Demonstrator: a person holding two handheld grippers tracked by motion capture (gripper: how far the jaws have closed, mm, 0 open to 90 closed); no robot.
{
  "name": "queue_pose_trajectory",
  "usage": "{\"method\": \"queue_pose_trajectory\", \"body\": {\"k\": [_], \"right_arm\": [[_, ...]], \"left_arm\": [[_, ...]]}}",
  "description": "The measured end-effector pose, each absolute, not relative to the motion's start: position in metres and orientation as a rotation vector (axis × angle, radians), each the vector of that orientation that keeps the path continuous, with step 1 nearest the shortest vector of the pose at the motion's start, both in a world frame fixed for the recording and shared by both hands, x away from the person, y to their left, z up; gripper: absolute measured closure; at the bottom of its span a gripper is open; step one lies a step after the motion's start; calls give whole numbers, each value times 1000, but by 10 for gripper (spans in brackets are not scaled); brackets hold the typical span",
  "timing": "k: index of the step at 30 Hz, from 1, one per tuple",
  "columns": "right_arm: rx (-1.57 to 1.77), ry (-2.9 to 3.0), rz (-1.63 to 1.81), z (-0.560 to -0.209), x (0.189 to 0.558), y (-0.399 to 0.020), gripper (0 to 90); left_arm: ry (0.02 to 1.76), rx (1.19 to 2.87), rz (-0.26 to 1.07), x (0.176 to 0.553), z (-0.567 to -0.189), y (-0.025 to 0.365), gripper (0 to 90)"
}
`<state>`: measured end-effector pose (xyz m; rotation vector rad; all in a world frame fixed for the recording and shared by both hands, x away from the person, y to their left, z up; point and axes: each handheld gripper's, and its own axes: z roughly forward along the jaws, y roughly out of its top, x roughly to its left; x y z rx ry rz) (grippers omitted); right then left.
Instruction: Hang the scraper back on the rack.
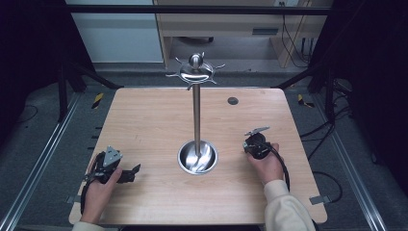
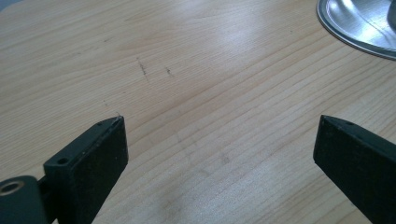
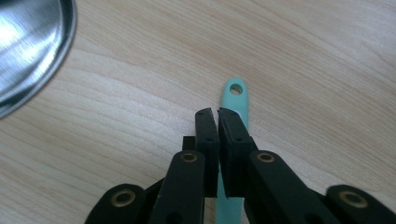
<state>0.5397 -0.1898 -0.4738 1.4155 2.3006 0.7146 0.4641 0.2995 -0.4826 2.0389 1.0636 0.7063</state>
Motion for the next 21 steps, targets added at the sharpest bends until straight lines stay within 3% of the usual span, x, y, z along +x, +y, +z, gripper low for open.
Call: {"method": "queue_pose_trajectory", "body": {"k": [5, 9, 21], "right_arm": [[1424, 2304, 681, -464, 544, -191, 800], [1477, 2342, 587, -463, 553, -190, 693], [1518, 2403, 471, -461, 568, -186, 634]], "left_arm": [[1065, 2044, 708, 464, -483, 299, 29], [1066, 2044, 707, 464, -483, 300, 29], [1062, 2051, 704, 464, -484, 299, 29]]}}
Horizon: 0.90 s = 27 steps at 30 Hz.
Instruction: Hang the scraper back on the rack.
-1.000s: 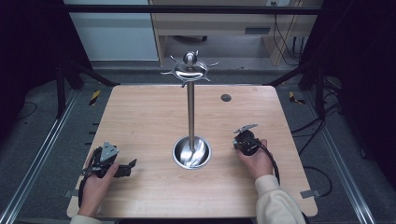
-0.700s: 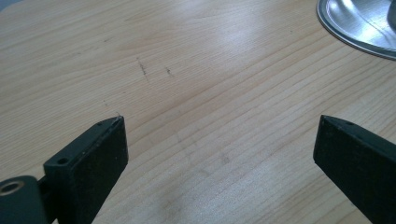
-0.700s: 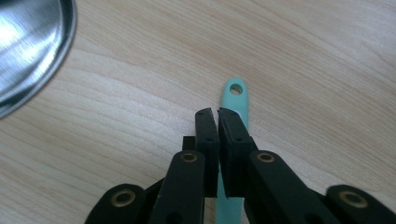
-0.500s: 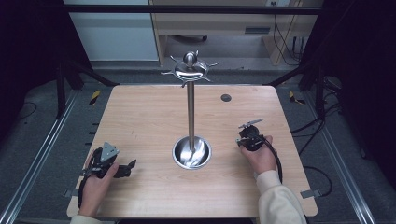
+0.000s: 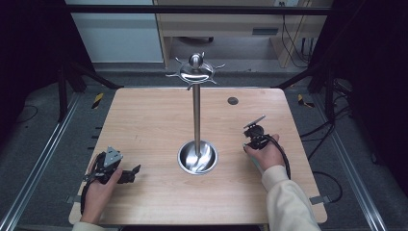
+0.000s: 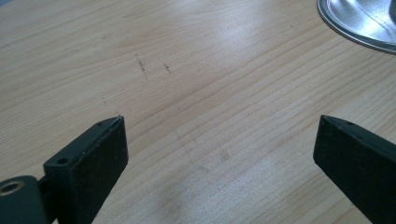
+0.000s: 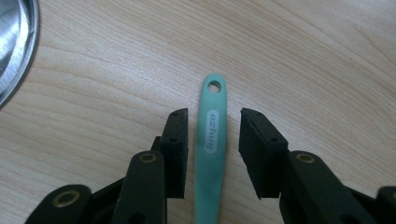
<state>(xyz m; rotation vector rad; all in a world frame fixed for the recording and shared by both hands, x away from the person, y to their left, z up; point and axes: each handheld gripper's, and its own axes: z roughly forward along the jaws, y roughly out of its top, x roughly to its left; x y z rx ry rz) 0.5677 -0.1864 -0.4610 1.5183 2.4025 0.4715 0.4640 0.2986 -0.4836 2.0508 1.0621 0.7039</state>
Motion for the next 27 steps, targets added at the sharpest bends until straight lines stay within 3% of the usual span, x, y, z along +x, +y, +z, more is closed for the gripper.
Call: {"method": "queue_pose_trajectory", "body": {"k": [27], "right_arm": [[1562, 2462, 388, -467, 579, -182, 695]], "left_arm": [[1061, 2068, 698, 464, -485, 298, 29]]}}
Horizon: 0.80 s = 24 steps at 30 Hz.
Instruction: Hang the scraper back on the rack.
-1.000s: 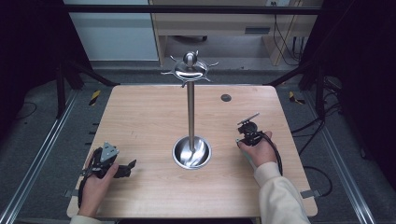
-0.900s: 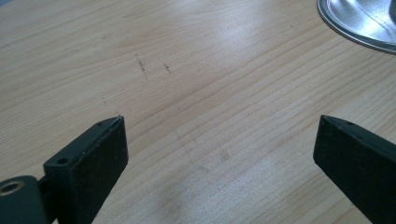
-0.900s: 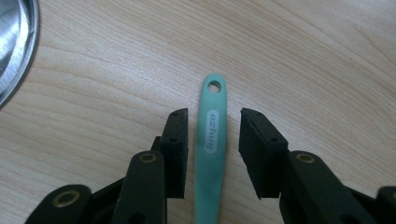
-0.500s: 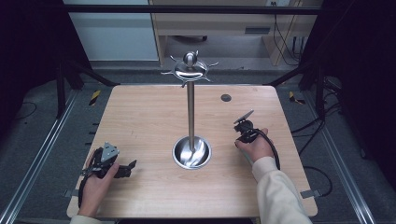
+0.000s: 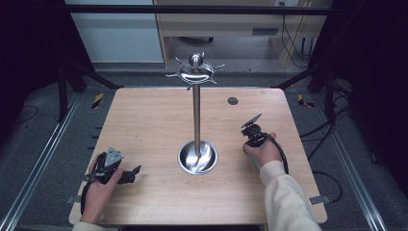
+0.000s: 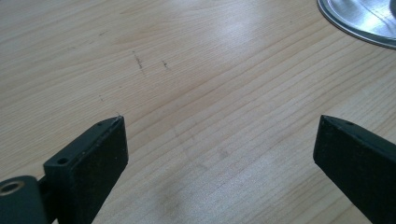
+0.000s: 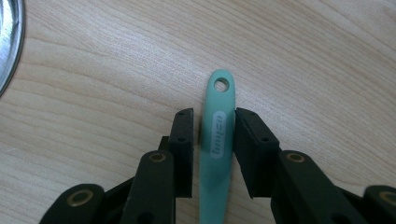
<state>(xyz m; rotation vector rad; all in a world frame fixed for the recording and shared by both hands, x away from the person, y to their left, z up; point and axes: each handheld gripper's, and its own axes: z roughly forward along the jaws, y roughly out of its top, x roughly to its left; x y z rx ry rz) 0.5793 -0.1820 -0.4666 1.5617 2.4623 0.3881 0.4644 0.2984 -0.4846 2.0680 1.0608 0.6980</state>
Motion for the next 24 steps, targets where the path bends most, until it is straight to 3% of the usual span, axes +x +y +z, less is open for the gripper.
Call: {"method": "queue_pose_trajectory", "body": {"k": [24], "right_arm": [[1539, 2460, 449, -455, 574, -183, 746]], "left_arm": [[1066, 2074, 696, 465, -486, 298, 29]]}}
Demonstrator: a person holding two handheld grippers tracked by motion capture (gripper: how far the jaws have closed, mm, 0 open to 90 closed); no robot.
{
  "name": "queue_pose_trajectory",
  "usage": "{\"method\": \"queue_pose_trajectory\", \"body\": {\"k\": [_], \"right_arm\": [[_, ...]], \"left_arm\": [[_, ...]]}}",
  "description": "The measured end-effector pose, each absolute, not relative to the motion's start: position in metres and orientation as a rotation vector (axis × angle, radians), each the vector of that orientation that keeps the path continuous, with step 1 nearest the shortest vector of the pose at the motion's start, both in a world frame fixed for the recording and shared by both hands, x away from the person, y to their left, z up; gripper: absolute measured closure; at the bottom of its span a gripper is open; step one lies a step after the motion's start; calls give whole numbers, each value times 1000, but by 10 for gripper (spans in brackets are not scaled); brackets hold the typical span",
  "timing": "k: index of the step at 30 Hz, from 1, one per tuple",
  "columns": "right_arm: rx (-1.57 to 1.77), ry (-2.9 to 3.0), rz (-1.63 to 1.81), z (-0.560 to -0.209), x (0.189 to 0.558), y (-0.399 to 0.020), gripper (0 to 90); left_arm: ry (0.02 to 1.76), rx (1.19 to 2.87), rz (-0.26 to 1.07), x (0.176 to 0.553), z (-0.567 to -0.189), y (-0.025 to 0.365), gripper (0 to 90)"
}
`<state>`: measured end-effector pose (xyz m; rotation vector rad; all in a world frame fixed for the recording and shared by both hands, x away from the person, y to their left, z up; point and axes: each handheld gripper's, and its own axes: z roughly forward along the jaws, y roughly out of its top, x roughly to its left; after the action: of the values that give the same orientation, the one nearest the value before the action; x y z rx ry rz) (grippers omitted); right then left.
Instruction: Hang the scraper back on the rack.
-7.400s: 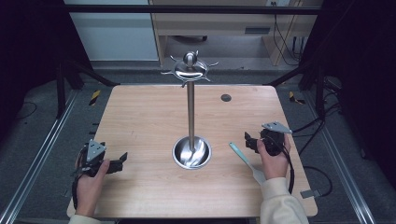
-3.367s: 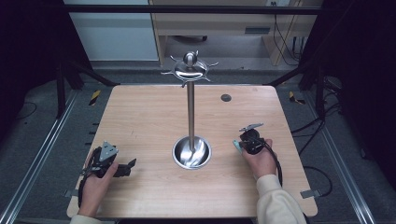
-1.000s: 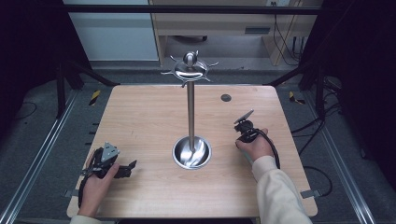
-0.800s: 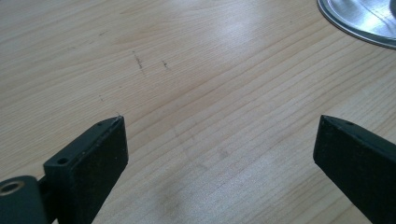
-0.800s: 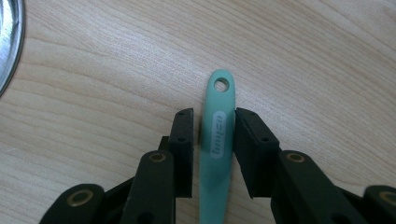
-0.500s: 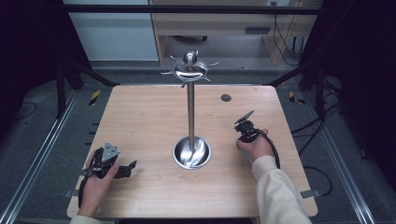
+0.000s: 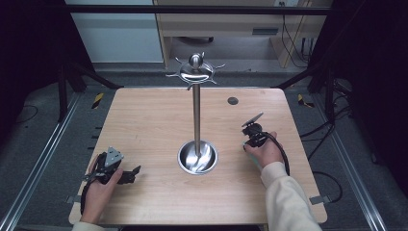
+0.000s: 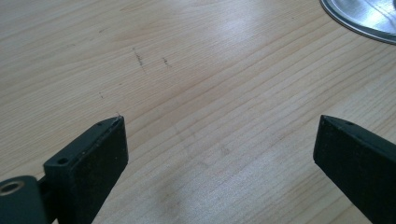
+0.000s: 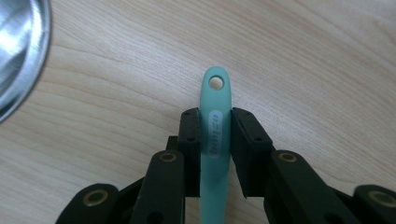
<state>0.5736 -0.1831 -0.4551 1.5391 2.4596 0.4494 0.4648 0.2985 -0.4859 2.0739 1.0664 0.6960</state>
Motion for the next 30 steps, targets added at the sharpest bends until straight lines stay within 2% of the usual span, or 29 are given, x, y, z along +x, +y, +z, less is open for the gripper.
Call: {"method": "queue_pose_trajectory", "body": {"k": [30], "right_arm": [[1373, 2366, 784, -377, 537, -198, 746]], "left_arm": [[1084, 2041, 682, 463, -485, 305, 29]]}}
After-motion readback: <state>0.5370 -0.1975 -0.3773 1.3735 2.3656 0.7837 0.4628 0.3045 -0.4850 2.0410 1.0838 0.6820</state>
